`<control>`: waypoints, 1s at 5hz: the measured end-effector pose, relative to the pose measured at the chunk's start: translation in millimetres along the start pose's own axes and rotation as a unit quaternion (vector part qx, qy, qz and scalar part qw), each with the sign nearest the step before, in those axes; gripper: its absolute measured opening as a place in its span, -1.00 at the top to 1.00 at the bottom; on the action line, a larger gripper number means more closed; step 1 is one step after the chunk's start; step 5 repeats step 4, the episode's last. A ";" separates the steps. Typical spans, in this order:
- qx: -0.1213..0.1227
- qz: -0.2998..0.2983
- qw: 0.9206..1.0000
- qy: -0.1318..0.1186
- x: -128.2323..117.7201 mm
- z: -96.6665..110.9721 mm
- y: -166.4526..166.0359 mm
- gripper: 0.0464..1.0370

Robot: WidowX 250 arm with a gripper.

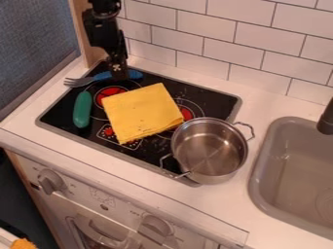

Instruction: Move the fork on the top of left burner

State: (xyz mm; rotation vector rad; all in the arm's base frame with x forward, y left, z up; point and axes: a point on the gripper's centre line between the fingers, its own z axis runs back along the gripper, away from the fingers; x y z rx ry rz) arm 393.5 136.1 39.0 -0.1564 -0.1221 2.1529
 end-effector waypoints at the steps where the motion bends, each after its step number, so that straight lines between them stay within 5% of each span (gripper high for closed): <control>1: -0.010 -0.001 1.000 -0.001 0.6 12.9 -2.7 -0.93; 3: -0.065 -0.006 0.998 0.005 -15.2 71.3 -1.6 -0.93; 5: -0.066 -0.015 0.998 0.001 -18.2 79.8 7.9 -0.93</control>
